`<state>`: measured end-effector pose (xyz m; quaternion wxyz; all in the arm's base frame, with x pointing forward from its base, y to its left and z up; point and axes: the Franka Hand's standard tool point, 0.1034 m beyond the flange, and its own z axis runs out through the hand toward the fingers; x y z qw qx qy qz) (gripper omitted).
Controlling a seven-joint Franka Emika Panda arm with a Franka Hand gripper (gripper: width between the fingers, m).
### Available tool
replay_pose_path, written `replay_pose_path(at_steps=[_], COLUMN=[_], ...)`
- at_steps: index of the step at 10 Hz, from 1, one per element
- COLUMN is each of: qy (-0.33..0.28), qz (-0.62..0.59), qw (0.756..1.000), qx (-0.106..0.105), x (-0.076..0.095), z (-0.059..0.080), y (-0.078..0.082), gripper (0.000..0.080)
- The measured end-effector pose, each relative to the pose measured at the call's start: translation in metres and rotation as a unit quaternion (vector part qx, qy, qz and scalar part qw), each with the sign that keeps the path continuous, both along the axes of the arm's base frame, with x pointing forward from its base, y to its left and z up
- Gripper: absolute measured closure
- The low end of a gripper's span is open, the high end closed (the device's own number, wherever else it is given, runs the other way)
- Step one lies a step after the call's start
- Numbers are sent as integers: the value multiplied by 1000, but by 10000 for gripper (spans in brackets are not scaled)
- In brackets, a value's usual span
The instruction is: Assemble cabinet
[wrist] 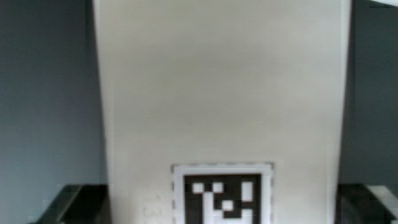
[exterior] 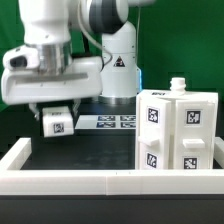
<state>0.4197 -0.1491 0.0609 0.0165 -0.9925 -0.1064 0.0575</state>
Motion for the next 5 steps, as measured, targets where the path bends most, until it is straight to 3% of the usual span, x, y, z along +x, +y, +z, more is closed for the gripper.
replay_pose_path(at_steps=[3,5], qy=[-13,-14], qz=[-12,-50], qw=[1000,999], qx=[6,-6], x=[28,52], z=[71,104], y=[52,93], gripper=[243,243])
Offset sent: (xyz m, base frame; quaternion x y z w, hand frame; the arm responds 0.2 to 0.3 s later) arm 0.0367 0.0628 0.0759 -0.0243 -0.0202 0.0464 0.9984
